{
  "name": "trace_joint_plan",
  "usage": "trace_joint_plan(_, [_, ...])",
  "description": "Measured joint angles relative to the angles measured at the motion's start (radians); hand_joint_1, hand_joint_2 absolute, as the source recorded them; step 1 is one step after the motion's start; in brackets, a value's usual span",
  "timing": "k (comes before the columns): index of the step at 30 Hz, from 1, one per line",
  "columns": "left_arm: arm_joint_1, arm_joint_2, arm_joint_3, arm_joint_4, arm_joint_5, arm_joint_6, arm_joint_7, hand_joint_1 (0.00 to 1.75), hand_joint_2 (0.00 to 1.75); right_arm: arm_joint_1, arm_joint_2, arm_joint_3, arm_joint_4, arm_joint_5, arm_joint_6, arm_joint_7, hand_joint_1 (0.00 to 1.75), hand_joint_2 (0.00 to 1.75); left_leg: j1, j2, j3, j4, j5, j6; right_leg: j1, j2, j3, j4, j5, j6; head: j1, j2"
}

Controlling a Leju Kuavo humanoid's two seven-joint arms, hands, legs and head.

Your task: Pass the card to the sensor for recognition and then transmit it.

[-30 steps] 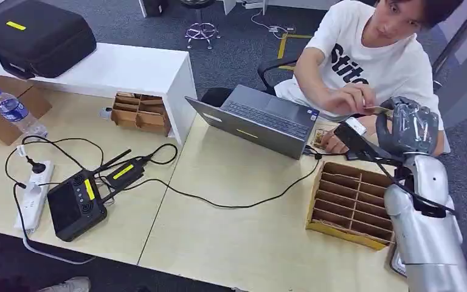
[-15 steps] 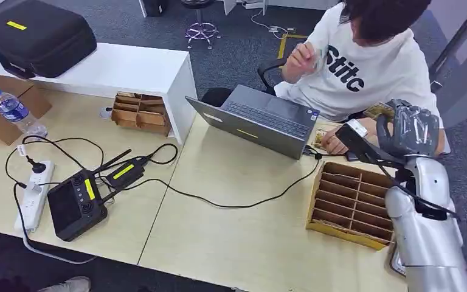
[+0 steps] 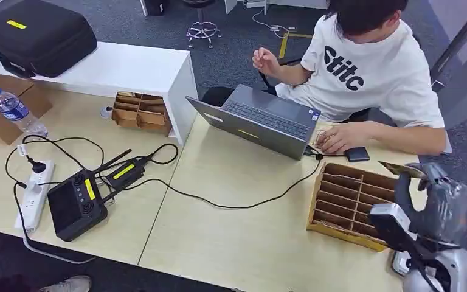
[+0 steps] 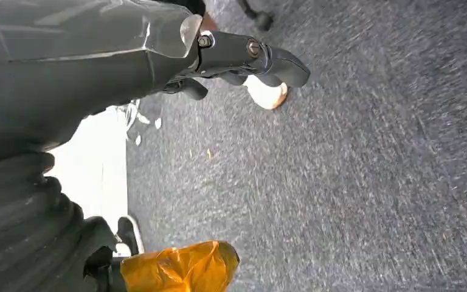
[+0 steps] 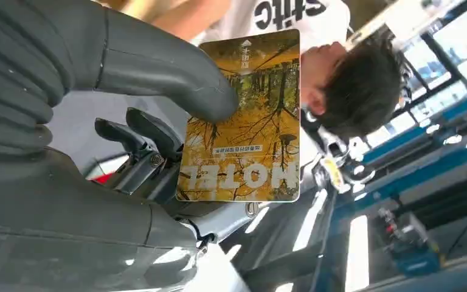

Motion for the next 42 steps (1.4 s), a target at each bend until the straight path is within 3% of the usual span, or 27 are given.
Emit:
trace_joint_plan(3, [0.008,-0.009,0.024,-0.002,0.002,0.0,-0.004,0.0,1.75,0.124,0.008,-0.099,-0.091,-0.068,0.003,-0.062,1.75,1.75,0.0,0.001,0.0,0.0,-0.001,-0.001,0.0,0.001,0.0,0.0,0.0,0.0,0.0,0.0])
trace_joint_plan(8, [0.006,-0.019,0.048,-0.011,0.005,0.0,-0.004,0.0,1.75,0.209,0.033,-0.184,-0.161,-0.126,0.027,-0.083,1.75,1.75,0.0,0.003,0.002,0.0,-0.002,-0.001,0.0,0.003,-0.001,0.0,0.0,0.0,0.0,0.0])
trace_joint_plan(12, [0.008,-0.03,0.08,-0.022,0.005,0.0,-0.005,0.0,1.75,0.289,0.096,-0.277,-0.21,-0.221,0.134,-0.17,1.75,1.75,0.0,0.002,0.002,0.0,-0.002,-0.001,0.0,0.002,0.001,0.0,0.0,-0.001,0.0,0.0])
trace_joint_plan(15, [0.007,-0.035,0.098,-0.029,0.003,0.0,-0.007,0.0,1.75,0.324,0.133,-0.329,-0.23,-0.194,0.169,-0.191,1.75,1.75,0.0,0.004,0.002,0.0,-0.002,-0.001,0.0,0.003,0.001,0.0,0.0,-0.001,0.0,0.0])
trace_joint_plan(21, [0.006,-0.04,0.121,-0.035,-0.001,0.001,-0.012,0.0,1.75,0.34,0.169,-0.361,-0.231,-0.102,0.178,-0.158,1.75,1.75,0.0,0.005,0.002,0.0,-0.002,-0.001,0.0,0.003,0.001,0.0,0.0,-0.001,0.0,0.0])
trace_joint_plan(35, [0.006,-0.044,0.137,-0.035,-0.002,0.001,-0.014,0.0,1.75,0.342,0.189,-0.375,-0.231,-0.098,0.177,-0.154,1.75,1.75,0.0,0.005,0.002,0.0,-0.002,-0.001,0.0,0.004,0.001,0.0,0.0,-0.001,0.0,0.0])
trace_joint_plan(37, [0.006,-0.045,0.137,-0.035,-0.005,0.002,-0.014,0.0,1.75,0.342,0.189,-0.376,-0.228,-0.006,0.141,-0.103,1.75,1.75,0.0,0.005,0.002,0.0,-0.002,-0.001,0.0,0.004,0.001,0.0,0.0,-0.001,0.0,0.0])
trace_joint_plan(39, [0.006,-0.045,0.138,-0.035,-0.012,0.003,-0.013,0.0,1.75,0.34,0.189,-0.376,-0.211,0.129,0.096,-0.003,1.75,1.75,0.0,0.005,0.002,0.0,-0.002,-0.001,0.0,0.004,0.001,0.0,0.0,-0.001,0.0,0.0])
trace_joint_plan(42, [0.005,-0.044,0.139,-0.035,-0.017,0.004,-0.007,0.0,1.75,0.329,0.187,-0.376,-0.152,0.236,0.093,0.102,1.75,1.75,0.0,0.005,0.002,0.0,-0.002,-0.001,0.0,0.003,0.002,0.0,0.0,-0.001,0.0,0.0])
